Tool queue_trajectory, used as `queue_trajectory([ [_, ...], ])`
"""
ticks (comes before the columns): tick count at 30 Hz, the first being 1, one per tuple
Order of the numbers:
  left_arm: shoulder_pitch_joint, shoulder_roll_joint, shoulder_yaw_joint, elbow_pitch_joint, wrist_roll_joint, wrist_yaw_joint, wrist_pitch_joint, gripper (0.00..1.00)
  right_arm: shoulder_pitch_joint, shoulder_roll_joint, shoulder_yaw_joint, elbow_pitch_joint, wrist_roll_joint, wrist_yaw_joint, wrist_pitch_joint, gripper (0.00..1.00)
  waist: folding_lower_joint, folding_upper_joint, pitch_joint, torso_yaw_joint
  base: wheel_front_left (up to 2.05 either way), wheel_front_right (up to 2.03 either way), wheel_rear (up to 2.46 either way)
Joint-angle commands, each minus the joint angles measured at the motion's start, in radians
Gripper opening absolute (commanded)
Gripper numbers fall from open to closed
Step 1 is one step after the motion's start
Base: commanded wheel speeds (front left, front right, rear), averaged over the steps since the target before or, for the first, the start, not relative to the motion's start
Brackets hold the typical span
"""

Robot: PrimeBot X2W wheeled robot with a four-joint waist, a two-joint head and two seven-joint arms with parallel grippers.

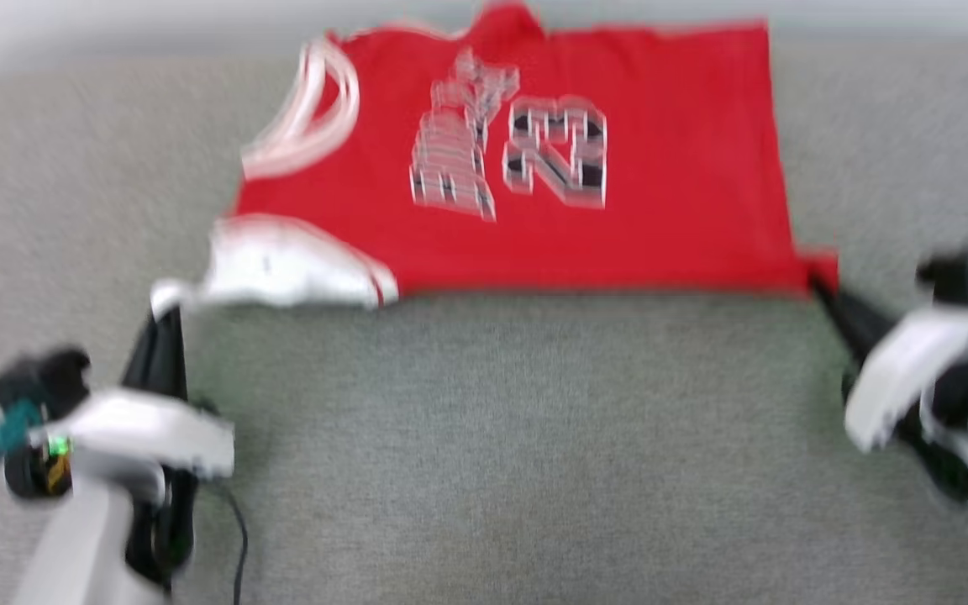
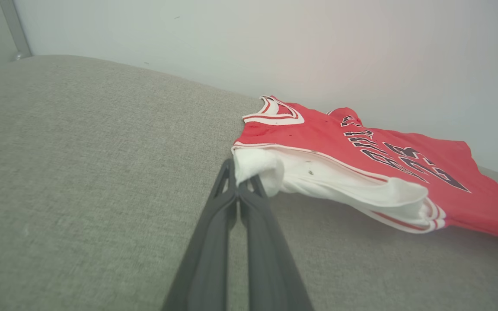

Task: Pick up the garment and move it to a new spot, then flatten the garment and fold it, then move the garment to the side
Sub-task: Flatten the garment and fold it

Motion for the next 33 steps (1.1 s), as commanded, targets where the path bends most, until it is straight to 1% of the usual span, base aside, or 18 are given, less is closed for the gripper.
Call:
queue_trajectory([
  [1, 0.051, 0.016, 0.009, -0.031, -0.002, 0.022, 0.013, 0.00, 0.053, -0.009, -0.017, -0.007, -0.001, -0.002, 0.003, 0.00, 0.0002, 0.0000, -0.091, 0.006, 0.00, 0.00, 0.00],
  [3, 0.154, 0.023, 0.018, -0.099, -0.012, 0.054, 0.036, 0.00, 0.135, -0.001, -0.043, -0.024, -0.004, -0.002, 0.014, 0.00, 0.0002, 0.0000, -0.125, 0.001, 0.00, 0.00, 0.00],
  [6, 0.296, 0.030, 0.035, -0.211, -0.023, 0.113, 0.076, 0.00, 0.247, 0.003, -0.092, -0.057, -0.015, -0.002, 0.031, 0.00, 0.0002, 0.0000, -0.163, -0.005, 0.00, 0.00, 0.00],
  [8, 0.379, 0.030, 0.044, -0.280, -0.032, 0.151, 0.106, 0.00, 0.318, 0.010, -0.139, -0.086, -0.024, -0.002, 0.041, 0.00, 0.0002, 0.0000, -0.181, -0.004, 0.00, 0.00, 0.00],
  [10, 0.446, 0.025, 0.042, -0.328, -0.038, 0.178, 0.134, 0.00, 0.391, 0.019, -0.186, -0.116, -0.036, -0.002, 0.057, 0.00, 0.0002, 0.0000, -0.197, 0.001, 0.00, 0.00, 0.00],
  [15, 0.578, 0.013, 0.032, -0.407, -0.057, 0.219, 0.185, 0.00, 0.564, 0.059, -0.318, -0.218, -0.086, -0.002, 0.114, 0.00, 0.0002, 0.0000, -0.241, 0.010, 0.00, 0.00, 0.00],
  [20, 0.656, 0.025, 0.028, -0.484, -0.064, 0.249, 0.231, 0.00, 0.717, 0.115, -0.451, -0.368, -0.161, -0.002, 0.225, 0.00, 0.0002, 0.0000, -0.270, 0.017, 0.00, 0.00, 0.00],
  [23, 0.645, 0.041, 0.020, -0.531, -0.055, 0.252, 0.252, 0.00, 0.761, 0.154, -0.522, -0.465, -0.214, -0.002, 0.296, 0.00, 0.0002, 0.0000, -0.276, 0.018, 0.00, 0.00, 0.00],
  [26, 0.589, 0.055, 0.008, -0.546, -0.052, 0.235, 0.270, 0.00, 0.763, 0.189, -0.567, -0.538, -0.255, -0.002, 0.359, 0.00, 0.0002, 0.0000, -0.265, 0.021, 0.00, 0.00, 0.00],
  [29, 0.513, 0.064, -0.010, -0.523, -0.040, 0.214, 0.284, 0.00, 0.705, 0.203, -0.578, -0.579, -0.275, -0.002, 0.409, 0.00, 0.0002, 0.0000, -0.233, 0.014, 0.00, 0.00, 0.00],
  [33, 0.373, 0.063, -0.043, -0.444, -0.041, 0.173, 0.305, 0.00, 0.613, 0.198, -0.554, -0.567, -0.282, -0.001, 0.459, 0.00, 0.0002, 0.0000, -0.167, 0.011, 0.00, 0.00, 0.00],
])
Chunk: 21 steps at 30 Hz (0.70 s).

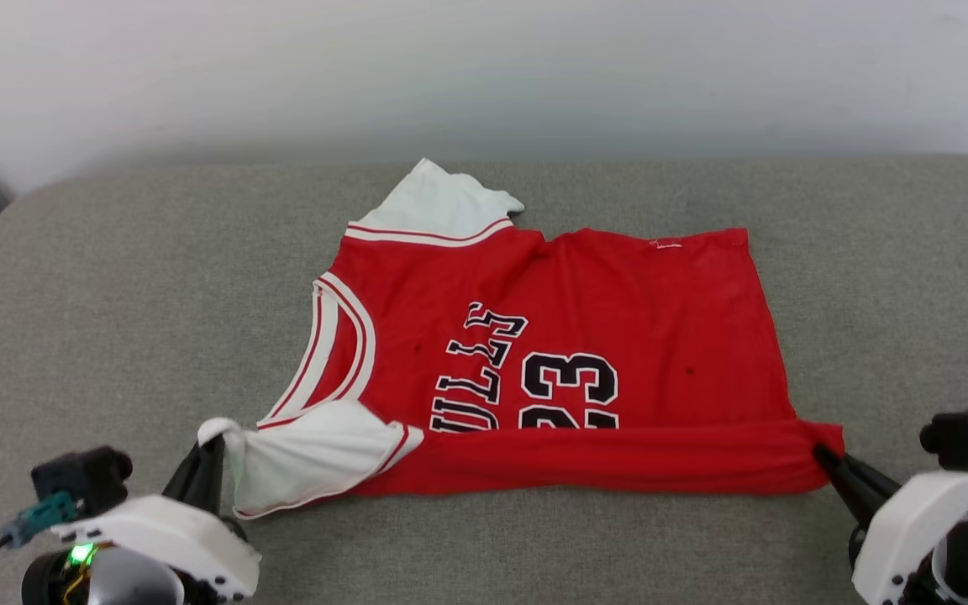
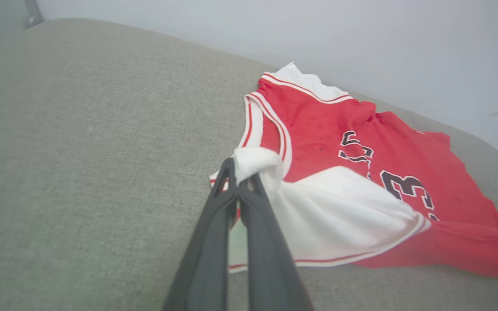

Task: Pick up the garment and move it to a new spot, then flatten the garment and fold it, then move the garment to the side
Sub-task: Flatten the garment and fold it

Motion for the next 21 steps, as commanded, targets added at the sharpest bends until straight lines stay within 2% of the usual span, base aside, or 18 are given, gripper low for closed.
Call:
queue_trajectory([
  [1, -0.054, -0.003, -0.008, 0.034, 0.001, -0.015, 0.005, 0.00, -0.046, -0.010, 0.013, 0.018, 0.005, -0.001, 0.013, 0.00, 0.0000, 0.0000, 0.052, -0.005, 0.00, 0.00, 0.00],
  [8, -0.288, -0.026, -0.046, 0.207, 0.025, -0.078, -0.024, 0.00, -0.243, -0.049, 0.094, 0.140, 0.041, -0.001, -0.006, 0.00, 0.0000, 0.0000, 0.166, -0.008, 0.00, 0.00, 0.00],
  [16, -0.385, -0.051, -0.081, 0.359, 0.011, -0.125, -0.005, 0.00, -0.346, -0.066, 0.196, 0.281, 0.078, -0.001, -0.036, 0.00, 0.0000, 0.0000, 0.213, -0.012, 0.00, 0.00, 0.00],
  [17, -0.393, -0.054, -0.084, 0.378, 0.004, -0.134, -0.001, 0.00, -0.349, -0.065, 0.206, 0.301, 0.087, -0.001, -0.041, 0.02, 0.0000, 0.0000, 0.213, -0.012, 0.00, 0.00, 0.00],
  [18, -0.400, -0.056, -0.083, 0.395, -0.001, -0.141, -0.003, 0.00, -0.350, -0.065, 0.216, 0.317, 0.089, -0.001, -0.050, 0.25, 0.0000, 0.0000, 0.212, -0.013, 0.00, 0.00, 0.00],
  [20, -0.407, -0.062, -0.085, 0.435, -0.014, -0.158, 0.002, 0.36, -0.358, -0.066, 0.234, 0.345, 0.092, -0.001, -0.077, 1.00, 0.0000, 0.0000, 0.208, -0.015, 0.00, 0.00, 0.00],
  [21, -0.411, -0.066, -0.084, 0.450, -0.022, -0.164, 0.001, 0.49, -0.360, -0.067, 0.244, 0.358, 0.096, -0.001, -0.087, 1.00, 0.0000, 0.0000, 0.204, -0.017, 0.00, 0.00, 0.00],
])
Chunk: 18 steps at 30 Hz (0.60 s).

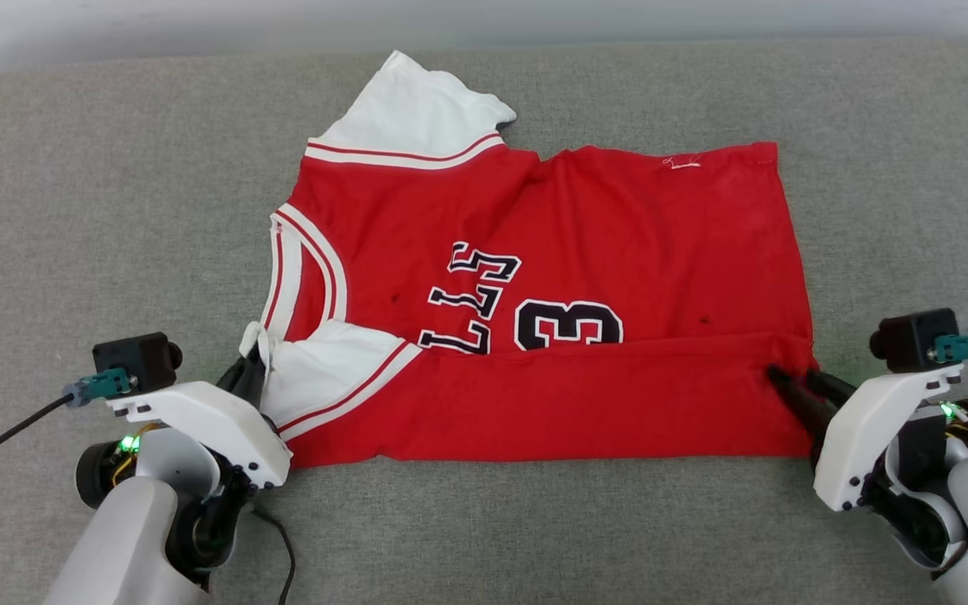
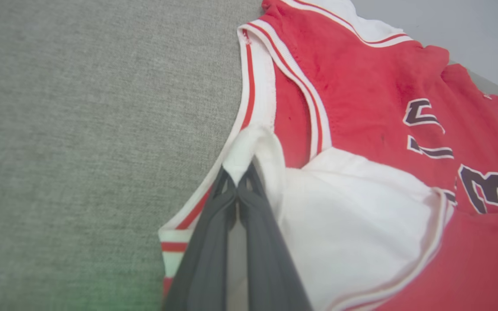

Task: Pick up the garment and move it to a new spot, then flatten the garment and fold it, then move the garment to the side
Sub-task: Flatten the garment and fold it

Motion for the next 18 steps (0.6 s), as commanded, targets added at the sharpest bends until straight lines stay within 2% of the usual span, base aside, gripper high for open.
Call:
queue_trajectory([
  [1, -0.015, -0.002, 0.000, 0.010, -0.003, -0.006, -0.001, 0.85, -0.003, -0.002, 0.013, 0.016, 0.003, -0.001, -0.008, 1.00, -0.0002, 0.0000, -0.006, -0.002, 0.00, 0.00, 0.00],
  [2, -0.018, -0.002, 0.006, 0.023, -0.007, -0.008, -0.009, 1.00, -0.005, -0.004, 0.020, 0.023, 0.009, -0.001, -0.026, 1.00, -0.0002, 0.0000, -0.012, -0.005, 0.00, 0.00, 0.00],
  [7, -0.018, 0.013, 0.031, 0.072, -0.034, -0.023, -0.017, 1.00, 0.003, -0.014, 0.044, -0.001, -0.003, -0.001, -0.173, 1.00, -0.0002, 0.0000, -0.058, -0.017, 0.00, 0.00, 0.00],
  [12, 0.018, 0.049, 0.049, 0.066, -0.053, -0.009, 0.020, 1.00, 0.050, 0.005, 0.018, -0.040, -0.037, -0.001, -0.334, 1.00, -0.0002, 0.0000, -0.124, -0.036, 0.00, 0.00, 0.00],
  [18, 0.066, 0.117, 0.077, 0.016, -0.082, 0.026, 0.111, 1.00, 0.124, 0.035, -0.030, -0.105, -0.093, -0.001, -0.450, 1.00, -0.0002, 0.0000, -0.200, -0.065, 0.00, 0.00, 0.00],
])
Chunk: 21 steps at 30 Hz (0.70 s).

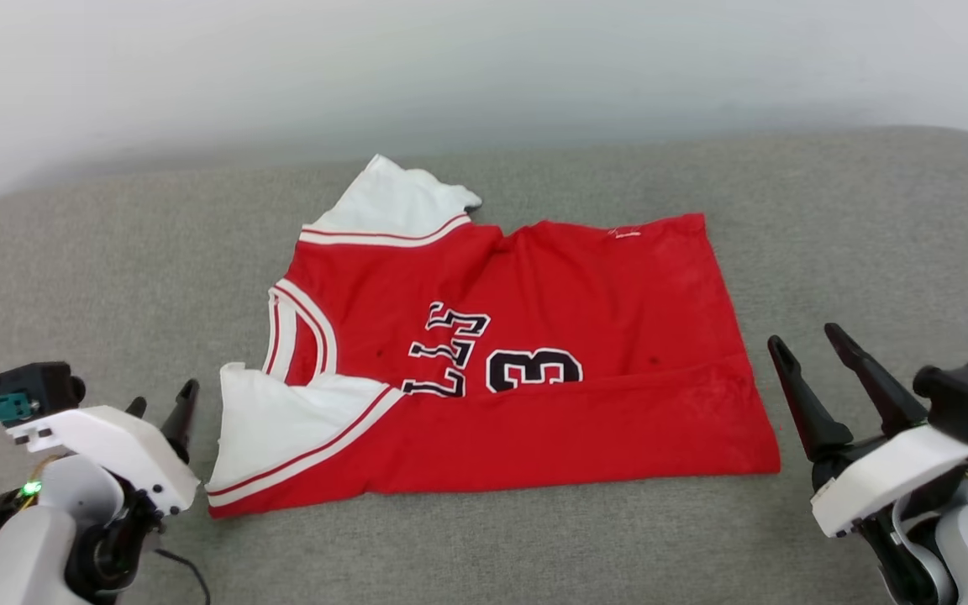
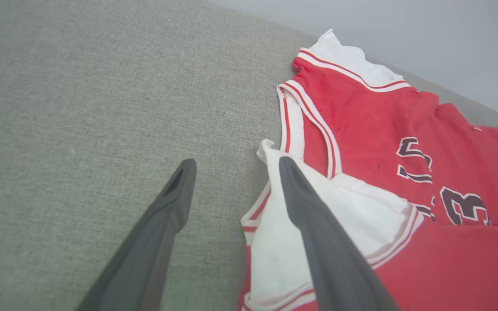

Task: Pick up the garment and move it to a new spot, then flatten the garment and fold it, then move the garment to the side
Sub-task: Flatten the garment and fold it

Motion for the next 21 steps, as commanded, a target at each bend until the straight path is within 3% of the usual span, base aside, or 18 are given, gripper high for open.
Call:
queue_trajectory([
  [1, 0.012, 0.012, 0.007, -0.013, -0.008, 0.008, 0.012, 1.00, 0.021, 0.006, -0.011, -0.012, -0.011, 0.000, -0.011, 1.00, 0.0000, 0.0000, -0.033, -0.022, 0.00, 0.00, 0.00],
  [13, 0.076, 0.189, -0.045, -0.198, -0.060, 0.027, 0.395, 1.00, 0.163, 0.093, -0.157, -0.209, -0.164, 0.000, 0.017, 1.00, 0.0000, 0.0000, -0.012, -0.074, 0.00, 0.00, 0.00],
  [21, 0.103, 0.187, -0.071, -0.206, -0.112, 0.040, 0.511, 1.00, 0.163, 0.131, -0.169, -0.255, -0.171, 0.000, 0.051, 1.00, 0.0000, 0.0000, 0.062, -0.102, 0.00, 0.00, 0.00],
])
